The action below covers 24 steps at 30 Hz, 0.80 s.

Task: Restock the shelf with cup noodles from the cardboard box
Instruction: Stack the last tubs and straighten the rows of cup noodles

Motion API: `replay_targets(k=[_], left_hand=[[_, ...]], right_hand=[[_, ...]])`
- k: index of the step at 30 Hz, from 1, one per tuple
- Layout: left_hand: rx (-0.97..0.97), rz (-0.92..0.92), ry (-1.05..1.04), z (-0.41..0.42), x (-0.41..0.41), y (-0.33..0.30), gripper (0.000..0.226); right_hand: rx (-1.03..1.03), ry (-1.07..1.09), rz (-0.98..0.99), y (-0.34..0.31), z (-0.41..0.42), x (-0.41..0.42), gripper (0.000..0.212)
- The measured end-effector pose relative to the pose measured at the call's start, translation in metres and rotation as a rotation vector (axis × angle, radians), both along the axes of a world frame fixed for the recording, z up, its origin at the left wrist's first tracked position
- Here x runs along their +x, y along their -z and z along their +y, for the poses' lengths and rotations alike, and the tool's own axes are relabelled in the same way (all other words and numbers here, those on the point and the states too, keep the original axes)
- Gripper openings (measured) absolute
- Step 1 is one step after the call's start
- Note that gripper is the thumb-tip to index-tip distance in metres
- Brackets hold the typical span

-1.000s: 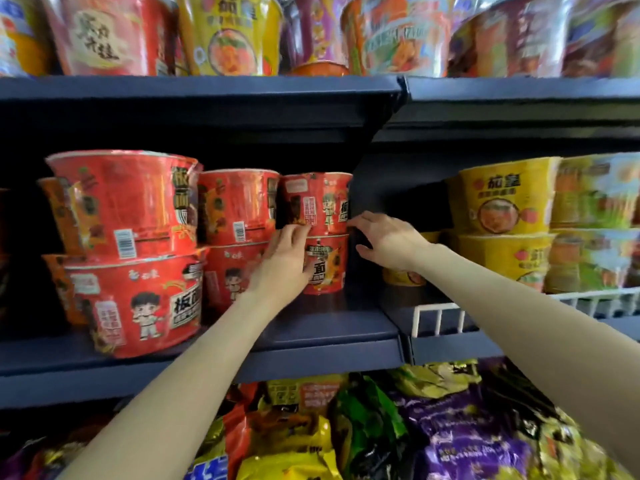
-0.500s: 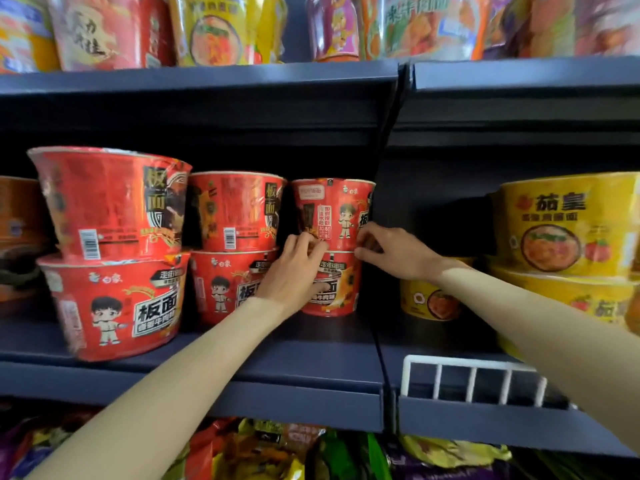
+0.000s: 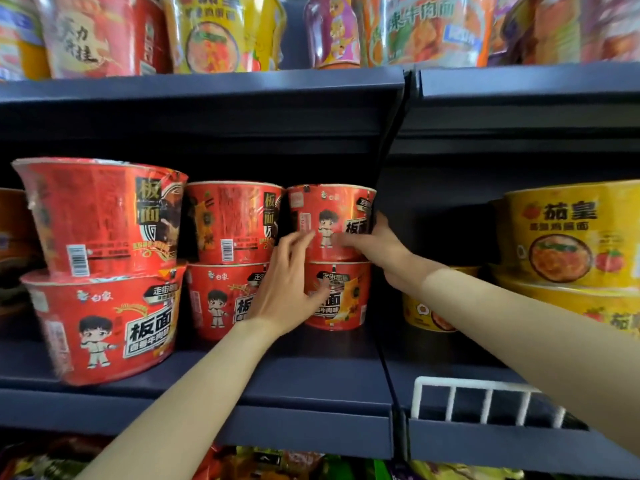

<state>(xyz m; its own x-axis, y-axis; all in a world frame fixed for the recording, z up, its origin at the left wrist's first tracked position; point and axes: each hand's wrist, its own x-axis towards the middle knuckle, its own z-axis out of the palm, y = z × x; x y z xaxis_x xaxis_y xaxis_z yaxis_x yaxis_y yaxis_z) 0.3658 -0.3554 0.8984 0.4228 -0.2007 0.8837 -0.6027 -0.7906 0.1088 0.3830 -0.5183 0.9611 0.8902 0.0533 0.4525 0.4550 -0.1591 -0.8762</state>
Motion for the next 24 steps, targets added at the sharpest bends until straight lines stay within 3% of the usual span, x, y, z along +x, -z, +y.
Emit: replay_targets(k=[2,5,10,14,21,24], left_hand=[[-0.08,0.033,0.006,-0.001,-0.002,-0.002,0.078],[-0.081,0.121,-0.019,-0.002,0.002,-0.005,0.082],[-0.055,0.23,0.007,-0.005,0.013,-0.011,0.085],[-0.171,0.326,0.164,0.001,0.017,-0.017,0.086],[-0.113,0.277,0.134,0.008,0.027,-0.013,0.098],[-0.059,0.207,0.014,0.009,0.024,-0.011,0.096]], right_hand=[[0.032,-0.031,0.006,0.002,-0.008,-0.011,0.068],[-0.026,0.004,0.001,0.004,-0.018,-0.018,0.065],[-0.12,0.051,0.044,-0.001,-0.013,-0.012,0.086],[-0.085,-0.01,0.043,0.002,-0.011,-0.009,0.087],[-0.197,0.16,-0.086,0.018,-0.011,-0.005,0.099],[-0.247,0.204,-0.086,0.018,-0.01,-0.005,0.099]])
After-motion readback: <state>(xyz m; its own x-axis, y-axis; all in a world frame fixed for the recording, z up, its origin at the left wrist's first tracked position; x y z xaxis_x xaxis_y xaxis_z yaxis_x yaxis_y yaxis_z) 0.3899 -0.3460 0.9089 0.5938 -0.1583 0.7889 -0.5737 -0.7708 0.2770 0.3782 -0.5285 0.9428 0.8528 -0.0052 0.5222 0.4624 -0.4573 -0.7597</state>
